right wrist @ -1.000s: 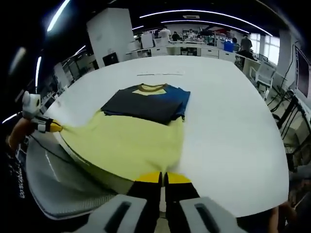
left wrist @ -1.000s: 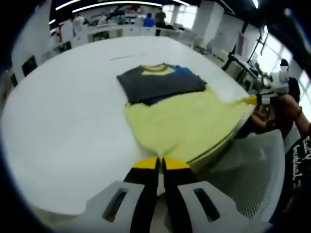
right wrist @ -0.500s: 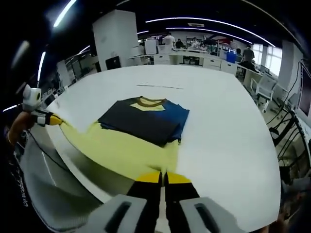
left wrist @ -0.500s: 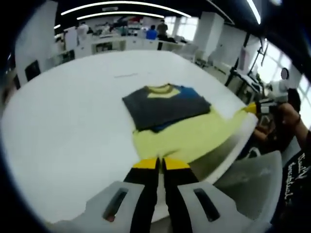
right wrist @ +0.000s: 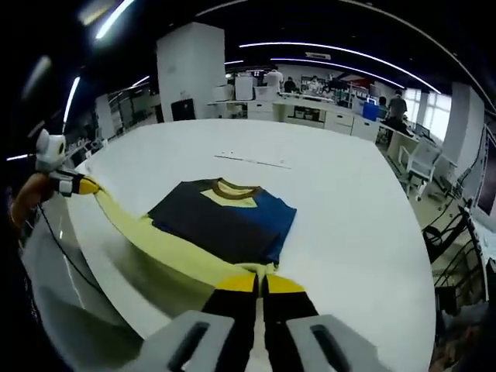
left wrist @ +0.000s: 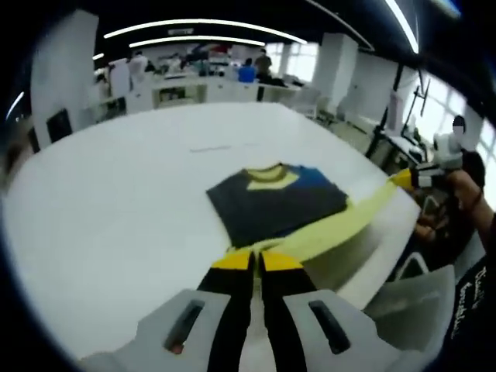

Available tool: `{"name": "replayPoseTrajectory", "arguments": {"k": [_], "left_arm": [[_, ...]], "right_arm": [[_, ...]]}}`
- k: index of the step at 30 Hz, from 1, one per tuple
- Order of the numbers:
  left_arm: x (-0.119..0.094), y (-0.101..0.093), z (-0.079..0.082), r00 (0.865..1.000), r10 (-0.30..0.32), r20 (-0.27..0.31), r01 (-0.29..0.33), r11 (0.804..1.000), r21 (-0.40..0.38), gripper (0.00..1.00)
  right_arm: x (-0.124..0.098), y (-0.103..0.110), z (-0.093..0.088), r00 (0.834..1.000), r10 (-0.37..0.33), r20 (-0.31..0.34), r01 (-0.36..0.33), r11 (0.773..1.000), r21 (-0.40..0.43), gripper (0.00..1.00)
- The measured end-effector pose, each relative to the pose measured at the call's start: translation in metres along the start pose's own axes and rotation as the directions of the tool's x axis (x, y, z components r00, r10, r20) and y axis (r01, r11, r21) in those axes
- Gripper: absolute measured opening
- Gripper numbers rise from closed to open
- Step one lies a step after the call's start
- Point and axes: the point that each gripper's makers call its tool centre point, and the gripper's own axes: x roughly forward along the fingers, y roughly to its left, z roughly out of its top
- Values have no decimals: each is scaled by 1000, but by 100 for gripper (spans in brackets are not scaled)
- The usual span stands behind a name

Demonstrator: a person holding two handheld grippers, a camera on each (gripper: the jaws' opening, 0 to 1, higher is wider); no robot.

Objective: Fold the garment on the visible template until the final outline fits inside the template.

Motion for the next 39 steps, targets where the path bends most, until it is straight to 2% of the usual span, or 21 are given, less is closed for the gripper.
{"name": "replayPoseTrajectory", "arguments": {"k": [3, 4, 12, 21, 26, 32, 39], "left_arm": [[4, 6, 9, 1000, 13, 20, -13, 1000, 0, 0], [7, 11, 13, 999, 35, 30, -35, 999, -17, 0], [20, 22, 30, 996, 67, 61, -66, 998, -10, 0], [37, 37, 63, 986, 93, 136, -90, 996, -27, 0], [47, 44, 84, 976, 119, 182, -114, 993, -39, 0], [64, 51, 97, 969, 133, 207, -128, 991, -39, 0], [85, 65, 115, 952, 171, 252, -161, 985, -62, 0]], "right_arm": [[6, -3, 13, 1000, -2, 17, 2, 1000, -14, 0], [8, -4, 16, 1000, 0, 21, 0, 1000, -15, 0], [25, -9, 44, 998, -2, 63, 3, 1000, -18, 0], [42, -25, 75, 992, -29, 124, 28, 1000, 11, 0], [55, -36, 93, 983, -47, 176, 41, 999, 35, 0], [70, -46, 104, 981, -61, 186, 52, 997, 56, 0], [93, -55, 114, 979, -73, 190, 61, 996, 69, 0]]}}
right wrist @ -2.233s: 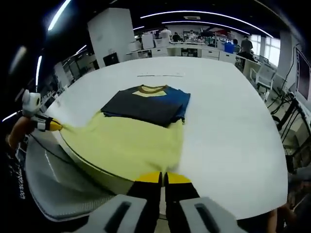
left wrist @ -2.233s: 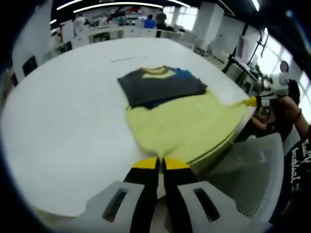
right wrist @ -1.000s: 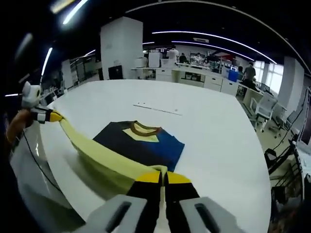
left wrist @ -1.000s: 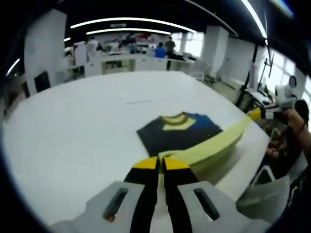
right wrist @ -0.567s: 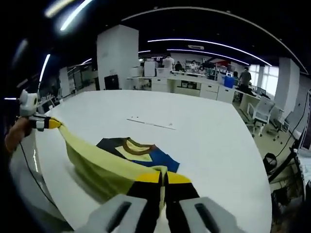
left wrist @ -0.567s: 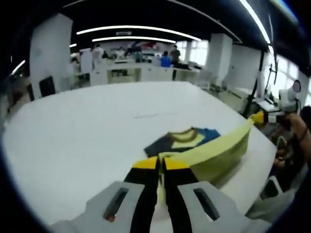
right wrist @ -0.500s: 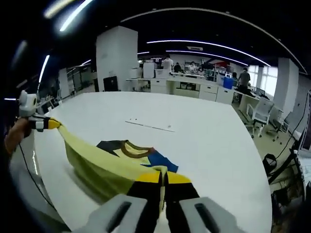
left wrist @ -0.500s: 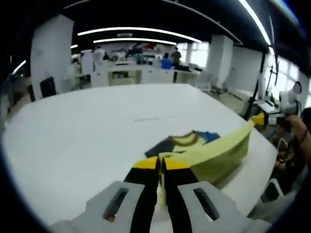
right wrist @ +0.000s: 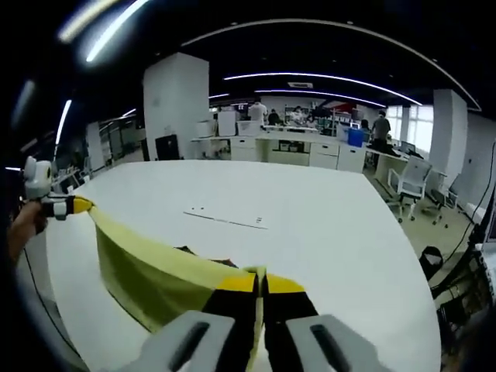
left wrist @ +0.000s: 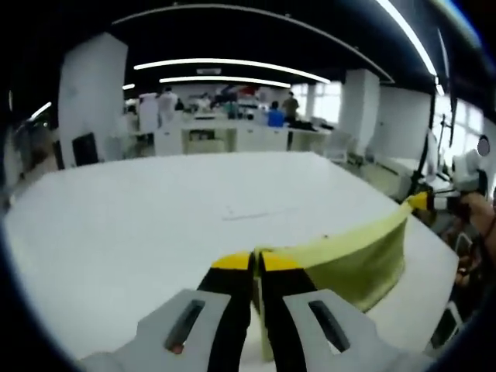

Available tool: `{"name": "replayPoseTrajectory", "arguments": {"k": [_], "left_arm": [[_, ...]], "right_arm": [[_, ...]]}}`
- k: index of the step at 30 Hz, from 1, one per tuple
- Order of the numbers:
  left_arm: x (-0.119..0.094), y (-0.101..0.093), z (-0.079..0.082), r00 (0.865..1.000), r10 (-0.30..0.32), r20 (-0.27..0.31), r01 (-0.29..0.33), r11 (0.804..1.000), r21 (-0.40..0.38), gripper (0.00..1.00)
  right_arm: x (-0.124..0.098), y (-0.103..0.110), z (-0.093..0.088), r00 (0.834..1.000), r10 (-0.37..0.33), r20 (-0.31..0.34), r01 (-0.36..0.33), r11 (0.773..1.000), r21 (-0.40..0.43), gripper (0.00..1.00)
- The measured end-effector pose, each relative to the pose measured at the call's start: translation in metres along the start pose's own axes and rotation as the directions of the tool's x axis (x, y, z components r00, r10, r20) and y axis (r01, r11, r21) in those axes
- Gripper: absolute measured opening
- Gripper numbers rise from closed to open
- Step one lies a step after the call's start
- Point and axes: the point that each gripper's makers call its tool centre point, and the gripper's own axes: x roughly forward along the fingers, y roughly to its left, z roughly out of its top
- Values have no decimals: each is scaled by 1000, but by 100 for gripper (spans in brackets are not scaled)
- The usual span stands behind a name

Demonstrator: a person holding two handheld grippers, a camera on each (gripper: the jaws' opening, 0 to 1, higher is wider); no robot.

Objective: Fold the garment on the visible template until the final outline fits inside the template.

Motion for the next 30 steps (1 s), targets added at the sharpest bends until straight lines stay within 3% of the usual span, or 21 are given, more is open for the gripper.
{"name": "replayPoseTrajectory", "arguments": {"k": [5, 10, 17, 30], "left_arm": [[18, 5, 1, 999, 32, 19, -32, 999, -6, 0], [42, 12, -8, 998, 69, 14, -69, 997, -26, 0], [75, 22, -40, 992, 121, -46, -125, 989, -82, 0], [114, 35, -83, 985, 142, -97, -154, 980, -127, 0]], "right_arm": [[18, -4, 1, 1000, -19, 6, 18, 1000, 2, 0], [42, -13, -4, 999, -50, 6, 50, 998, 42, 0], [76, -21, -20, 997, -74, -17, 75, 991, 112, 0], [131, -33, -65, 989, -92, -113, 113, 975, 193, 0]]}}
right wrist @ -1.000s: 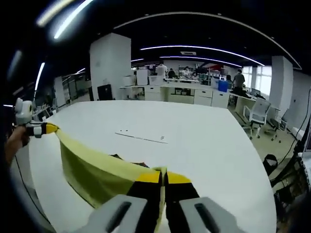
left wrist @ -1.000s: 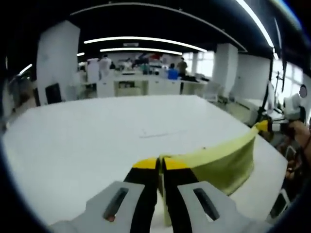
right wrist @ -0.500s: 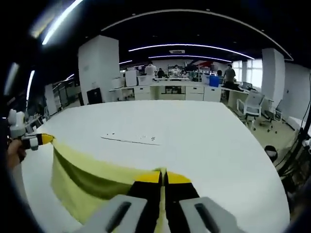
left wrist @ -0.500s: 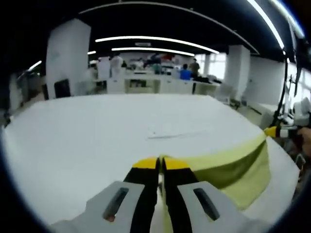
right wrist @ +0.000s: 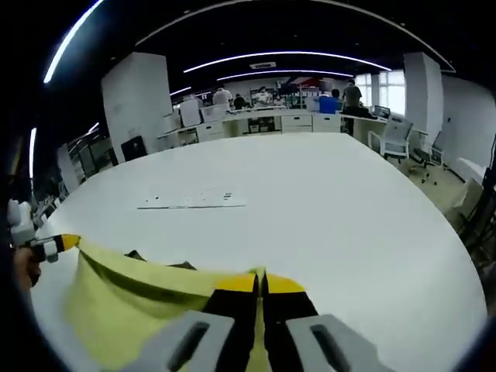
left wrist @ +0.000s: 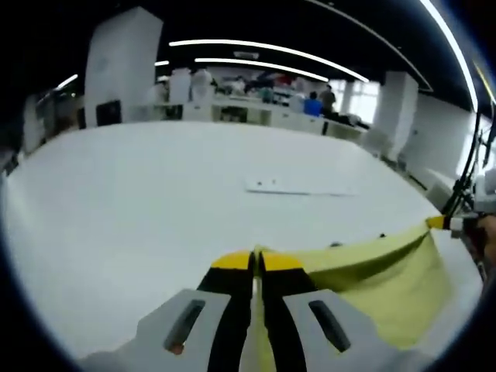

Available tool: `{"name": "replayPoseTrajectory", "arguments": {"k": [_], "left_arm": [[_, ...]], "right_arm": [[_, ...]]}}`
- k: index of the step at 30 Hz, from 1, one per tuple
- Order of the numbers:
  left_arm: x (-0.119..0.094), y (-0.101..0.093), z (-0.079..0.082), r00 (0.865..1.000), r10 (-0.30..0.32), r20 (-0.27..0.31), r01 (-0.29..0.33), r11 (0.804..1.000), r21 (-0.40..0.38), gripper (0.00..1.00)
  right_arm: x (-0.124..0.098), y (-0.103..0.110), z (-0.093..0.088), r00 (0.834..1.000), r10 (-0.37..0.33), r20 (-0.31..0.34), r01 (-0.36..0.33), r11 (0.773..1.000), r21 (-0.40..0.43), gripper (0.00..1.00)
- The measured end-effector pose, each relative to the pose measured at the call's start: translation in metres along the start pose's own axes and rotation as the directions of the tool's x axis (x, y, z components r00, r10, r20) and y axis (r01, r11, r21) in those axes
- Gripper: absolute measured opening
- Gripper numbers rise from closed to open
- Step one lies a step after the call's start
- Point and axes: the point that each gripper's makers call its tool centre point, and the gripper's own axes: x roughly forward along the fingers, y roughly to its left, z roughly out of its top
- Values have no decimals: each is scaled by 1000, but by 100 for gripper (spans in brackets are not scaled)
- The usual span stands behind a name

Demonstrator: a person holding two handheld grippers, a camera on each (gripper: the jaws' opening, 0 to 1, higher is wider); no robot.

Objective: Fold the garment on the visible template until the final outline fits inside the template.

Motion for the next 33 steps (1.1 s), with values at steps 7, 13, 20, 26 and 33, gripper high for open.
{"name": "replayPoseTrajectory", "arguments": {"k": [7, 13, 20, 26, 33], "left_arm": [[17, 6, -10, 1000, 17, -25, -18, 1000, -22, 0], [21, 7, -19, 998, 28, -49, -30, 999, -36, 0], [27, 9, -30, 996, -10, -86, 19, 994, 107, 3], [19, 5, -35, 987, -128, -98, 144, 974, 174, 25], [9, 3, -42, 972, -197, -130, 229, 924, 308, 35]], "right_arm": [[16, -5, -16, 999, -6, -52, 7, 1000, 14, 0], [21, -6, -28, 996, 0, -94, 5, 999, 46, 0], [22, -3, -29, 993, 53, -107, -48, 998, 45, 0], [6, -2, -23, 988, 107, -108, -112, 993, -43, 15], [1, -5, -23, 992, 88, -94, -109, 963, -246, 24]]}}
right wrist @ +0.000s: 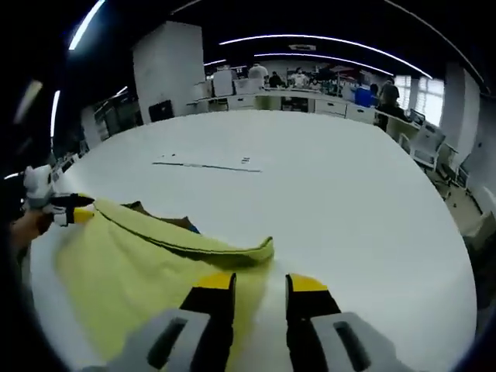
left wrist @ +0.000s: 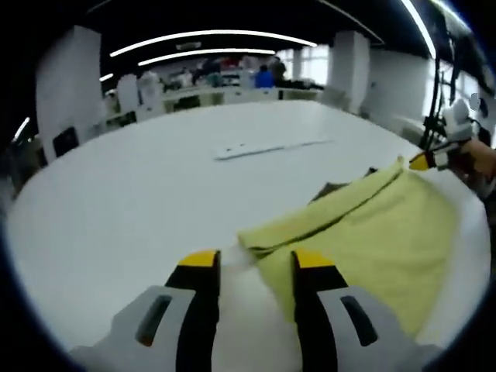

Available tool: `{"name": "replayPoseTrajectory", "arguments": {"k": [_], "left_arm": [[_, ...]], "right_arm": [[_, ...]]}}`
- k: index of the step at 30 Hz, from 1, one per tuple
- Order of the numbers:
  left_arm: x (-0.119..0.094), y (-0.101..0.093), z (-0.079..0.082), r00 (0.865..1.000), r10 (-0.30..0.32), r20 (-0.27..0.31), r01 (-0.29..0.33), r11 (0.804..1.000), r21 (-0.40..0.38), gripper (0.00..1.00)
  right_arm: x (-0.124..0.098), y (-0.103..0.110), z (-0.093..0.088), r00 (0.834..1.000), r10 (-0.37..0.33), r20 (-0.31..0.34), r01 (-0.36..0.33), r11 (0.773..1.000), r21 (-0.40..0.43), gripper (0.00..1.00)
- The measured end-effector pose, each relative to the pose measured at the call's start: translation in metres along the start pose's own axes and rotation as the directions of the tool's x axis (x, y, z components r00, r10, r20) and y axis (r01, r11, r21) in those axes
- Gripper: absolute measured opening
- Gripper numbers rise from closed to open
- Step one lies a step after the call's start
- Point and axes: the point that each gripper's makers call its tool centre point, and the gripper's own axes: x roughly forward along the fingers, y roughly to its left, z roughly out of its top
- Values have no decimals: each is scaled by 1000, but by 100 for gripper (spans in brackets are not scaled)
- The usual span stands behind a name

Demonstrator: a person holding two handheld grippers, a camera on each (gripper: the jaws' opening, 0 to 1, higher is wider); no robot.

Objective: Fold the garment on the visible template until the final outline fits inside the template.

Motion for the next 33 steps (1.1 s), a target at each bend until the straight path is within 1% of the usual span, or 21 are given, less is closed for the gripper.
{"name": "replayPoseTrajectory", "arguments": {"k": [1, 2, 3, 5, 8, 9, 11, 12, 13, 15, 16, 17, 19, 22, 23, 24, 25, 27, 29, 30, 33], "left_arm": [[1, -2, -1, 1000, -16, -12, 17, 999, 36, 36], [2, -2, -1, 1000, -15, -14, 15, 999, 43, 36], [5, -1, 0, 1000, -6, -15, 7, 998, 61, 36], [9, 0, 4, 1000, -7, -3, 7, 998, 58, 35], [19, 1, 9, 1000, -4, 10, 4, 999, 44, 36], [22, 2, 9, 1000, 10, 7, -11, 999, 54, 37], [27, 6, 13, 999, 44, 23, -45, 998, 46, 39], [30, 10, 15, 997, 66, 35, -67, 998, 20, 39], [31, 13, 16, 996, 81, 34, -81, 997, -3, 41], [33, 20, 16, 992, 121, 30, -120, 992, -26, 45], [33, 23, 16, 990, 141, 28, -140, 989, -43, 47], [33, 27, 17, 986, 164, 30, -162, 985, -63, 49], [32, 29, 16, 984, 177, 22, -174, 980, -93, 52], [28, 30, 15, 983, 181, 22, -177, 976, -125, 56], [26, 31, 17, 983, 180, 29, -173, 973, -155, 57], [24, 32, 18, 982, 185, 33, -176, 966, -188, 59], [21, 35, 18, 978, 205, 31, -192, 951, -242, 60], [17, 39, 23, 973, 225, 41, -205, 937, -282, 63], [14, 42, 27, 970, 239, 49, -219, 941, -257, 67], [11, 40, 31, 968, 246, 58, -226, 946, -233, 66], [6, 35, 32, 970, 237, 61, -218, 950, -222, 63]], "right_arm": [[0, 0, 1, 1000, -3, 7, 3, 1000, -27, 24], [1, 1, -1, 1000, -6, -1, 6, 999, -43, 24], [2, 4, -4, 1000, -7, -11, 7, 999, -40, 24], [8, 3, -4, 1000, -12, 0, 11, 999, -37, 24], [20, 3, 5, 998, -20, 53, 18, 999, 49, 24], [22, 3, 7, 998, -21, 55, 18, 998, 57, 24], [29, 2, 11, 997, -40, 71, 34, 996, 84, 23], [31, 2, 11, 997, -45, 69, 38, 994, 105, 23], [33, 0, 13, 995, -64, 77, 52, 987, 152, 23], [37, -3, 14, 994, -79, 76, 65, 982, 177, 23], [38, -6, 14, 991, -106, 76, 87, 972, 218, 23], [39, -7, 15, 991, -106, 78, 86, 970, 228, 23], [40, -7, 17, 990, -109, 89, 81, 960, 268, 24], [38, -5, 20, 991, -103, 91, 76, 961, 266, 27], [36, -4, 20, 991, -98, 88, 72, 963, 261, 28], [35, -4, 20, 992, -95, 86, 70, 963, 259, 29], [33, -4, 21, 992, -94, 88, 67, 961, 267, 30], [29, -6, 23, 991, -94, 91, 65, 959, 276, 31], [27, -5, 23, 992, -91, 87, 63, 959, 277, 34], [27, -4, 23, 992, -88, 85, 61, 959, 278, 34], [24, -3, 22, 994, -83, 77, 59, 959, 276, 34]]}}
